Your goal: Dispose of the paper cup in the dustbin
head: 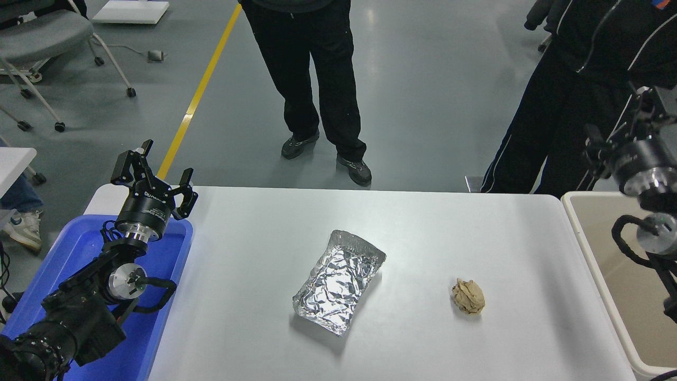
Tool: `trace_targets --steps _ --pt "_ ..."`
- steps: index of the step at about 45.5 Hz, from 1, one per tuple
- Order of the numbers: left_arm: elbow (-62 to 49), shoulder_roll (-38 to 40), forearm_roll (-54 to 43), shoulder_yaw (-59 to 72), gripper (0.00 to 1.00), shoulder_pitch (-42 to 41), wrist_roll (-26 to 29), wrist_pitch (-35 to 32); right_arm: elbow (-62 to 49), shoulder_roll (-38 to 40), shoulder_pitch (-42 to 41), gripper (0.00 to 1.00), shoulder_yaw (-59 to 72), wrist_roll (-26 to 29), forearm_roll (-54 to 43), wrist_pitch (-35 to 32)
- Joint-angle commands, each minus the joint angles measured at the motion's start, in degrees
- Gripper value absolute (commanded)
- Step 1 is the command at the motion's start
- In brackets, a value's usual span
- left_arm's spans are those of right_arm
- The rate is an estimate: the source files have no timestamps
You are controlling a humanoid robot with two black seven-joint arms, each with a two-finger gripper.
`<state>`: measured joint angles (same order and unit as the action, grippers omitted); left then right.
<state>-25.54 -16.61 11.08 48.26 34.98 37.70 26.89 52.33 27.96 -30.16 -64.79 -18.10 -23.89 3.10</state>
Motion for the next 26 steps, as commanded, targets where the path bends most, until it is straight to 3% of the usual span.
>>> trace_targets --steps 1,26 --pt "0.0 0.0 0.0 0.0 1.0 0.0 0.0 0.0 0.5 -4.6 4.2 1.0 -1.3 -2.6 -0.1 0.0" --pt "0.0 0.0 0.0 0.0 1.0 0.0 0.0 0.0 0.6 -5.1 5.1 1.0 -1.2 -2.6 -0.1 -2.1"
